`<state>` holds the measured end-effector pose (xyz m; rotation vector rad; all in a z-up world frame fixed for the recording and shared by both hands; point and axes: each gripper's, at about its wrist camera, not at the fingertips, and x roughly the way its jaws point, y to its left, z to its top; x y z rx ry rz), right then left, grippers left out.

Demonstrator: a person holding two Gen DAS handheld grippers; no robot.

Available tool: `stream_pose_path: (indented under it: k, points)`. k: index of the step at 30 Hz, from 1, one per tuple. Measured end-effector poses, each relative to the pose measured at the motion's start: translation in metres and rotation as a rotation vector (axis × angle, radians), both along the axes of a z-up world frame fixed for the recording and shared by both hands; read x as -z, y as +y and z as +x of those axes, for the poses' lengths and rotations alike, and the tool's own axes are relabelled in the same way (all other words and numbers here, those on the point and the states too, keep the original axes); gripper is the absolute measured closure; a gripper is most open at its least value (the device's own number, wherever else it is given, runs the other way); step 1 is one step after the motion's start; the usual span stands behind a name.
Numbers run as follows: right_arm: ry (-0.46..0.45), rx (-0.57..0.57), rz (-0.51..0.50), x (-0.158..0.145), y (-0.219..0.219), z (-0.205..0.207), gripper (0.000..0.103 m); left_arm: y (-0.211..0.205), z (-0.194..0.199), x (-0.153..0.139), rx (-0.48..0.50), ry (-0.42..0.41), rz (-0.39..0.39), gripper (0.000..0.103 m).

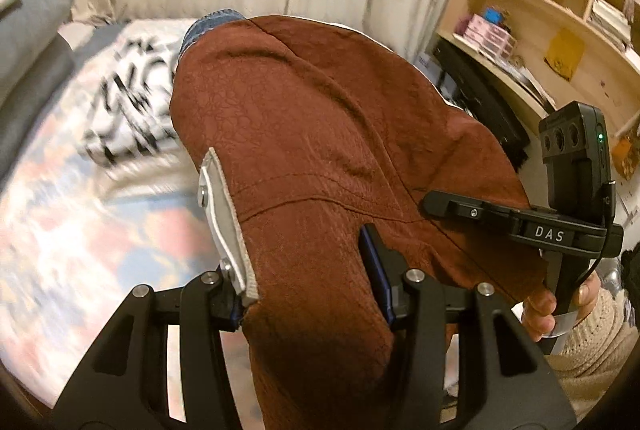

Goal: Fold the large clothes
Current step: 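Lift the brown and denim bundle with both tools off the bed, then carry the bundle with both tools and lower it onto the folded clothes stack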

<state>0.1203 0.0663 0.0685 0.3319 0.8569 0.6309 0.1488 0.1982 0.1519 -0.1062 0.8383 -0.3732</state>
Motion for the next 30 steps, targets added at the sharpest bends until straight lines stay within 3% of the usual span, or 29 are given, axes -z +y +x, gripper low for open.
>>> stream_pose_path:
  k: [7,11,14,19,22,25,26,28,30]
  points:
    - [-0.073,-0.001,0.036,-0.062,0.087,0.086,0.087,0.079,0.099,-0.057,-0.046,-0.087,0.046,0.057]
    - [-0.110,0.014,0.034,-0.074,0.128,0.142,0.087,0.122,0.172,-0.068,-0.044,-0.092,0.068,0.057]
    - [-0.124,0.030,0.037,-0.070,0.162,0.185,0.087,0.156,0.232,-0.061,-0.043,-0.095,0.079,0.057]
    - [-0.074,0.060,0.069,-0.027,0.201,0.246,0.087,0.186,0.318,-0.016,-0.040,-0.048,0.065,0.057]
    - [0.018,0.078,0.076,0.024,0.212,0.284,0.087,0.204,0.369,0.034,-0.036,0.031,0.066,0.056]
    - [0.093,0.096,0.024,0.079,0.220,0.314,0.086,0.220,0.397,0.089,-0.057,0.111,0.080,0.046]
    - [0.091,0.098,0.022,0.089,0.223,0.320,0.085,0.226,0.401,0.098,-0.065,0.099,0.065,0.039]
    - [0.070,0.103,0.032,0.101,0.224,0.322,0.081,0.237,0.403,0.105,-0.065,0.070,0.002,0.035]
    - [0.073,0.100,0.035,0.106,0.221,0.317,0.070,0.241,0.405,0.108,-0.061,0.062,0.000,0.034]
